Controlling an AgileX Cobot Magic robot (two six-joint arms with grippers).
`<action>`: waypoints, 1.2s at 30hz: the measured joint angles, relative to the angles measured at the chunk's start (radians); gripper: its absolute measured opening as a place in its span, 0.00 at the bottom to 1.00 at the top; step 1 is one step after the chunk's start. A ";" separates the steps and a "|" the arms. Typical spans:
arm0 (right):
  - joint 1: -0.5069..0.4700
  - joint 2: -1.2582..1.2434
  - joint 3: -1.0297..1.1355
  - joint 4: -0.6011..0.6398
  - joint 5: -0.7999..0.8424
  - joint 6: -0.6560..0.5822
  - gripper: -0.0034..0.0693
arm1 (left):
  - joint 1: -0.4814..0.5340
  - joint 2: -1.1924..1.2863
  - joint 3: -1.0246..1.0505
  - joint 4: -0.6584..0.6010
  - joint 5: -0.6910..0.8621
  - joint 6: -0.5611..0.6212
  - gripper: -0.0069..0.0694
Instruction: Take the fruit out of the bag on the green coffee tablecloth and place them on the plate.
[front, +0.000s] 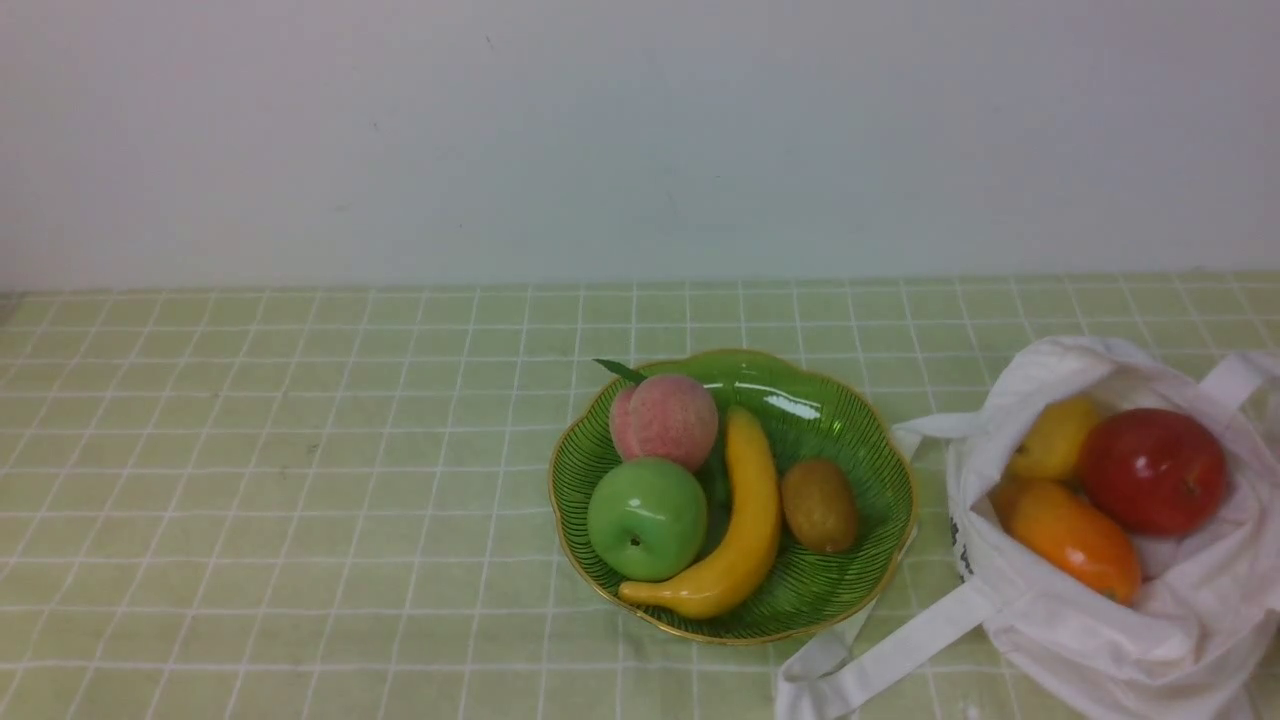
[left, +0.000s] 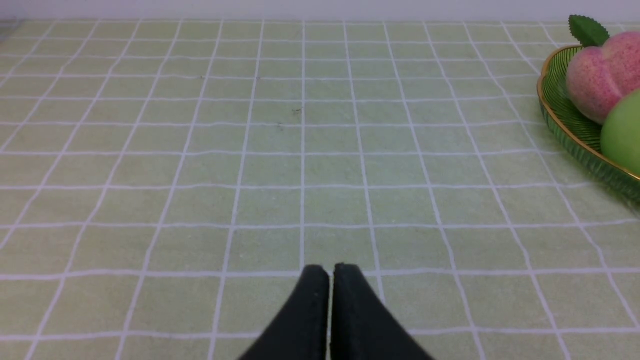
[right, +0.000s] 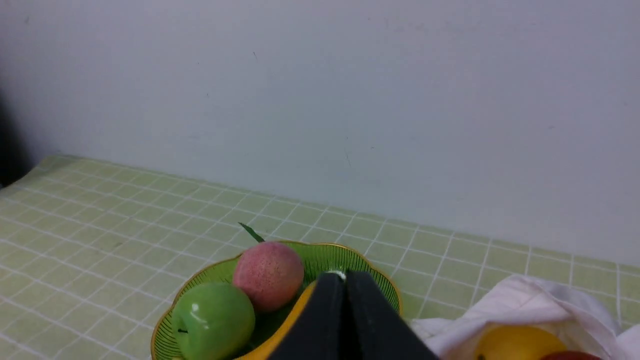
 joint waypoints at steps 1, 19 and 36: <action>0.000 0.000 0.000 0.000 0.009 0.000 0.03 | 0.000 0.000 0.000 0.000 0.000 0.000 0.08; 0.000 0.000 0.003 -0.003 0.161 -0.002 0.03 | 0.000 0.000 0.000 0.000 0.000 0.000 0.08; -0.269 -0.393 0.441 -0.003 -0.068 0.025 0.03 | 0.000 0.000 0.000 0.000 0.000 0.000 0.08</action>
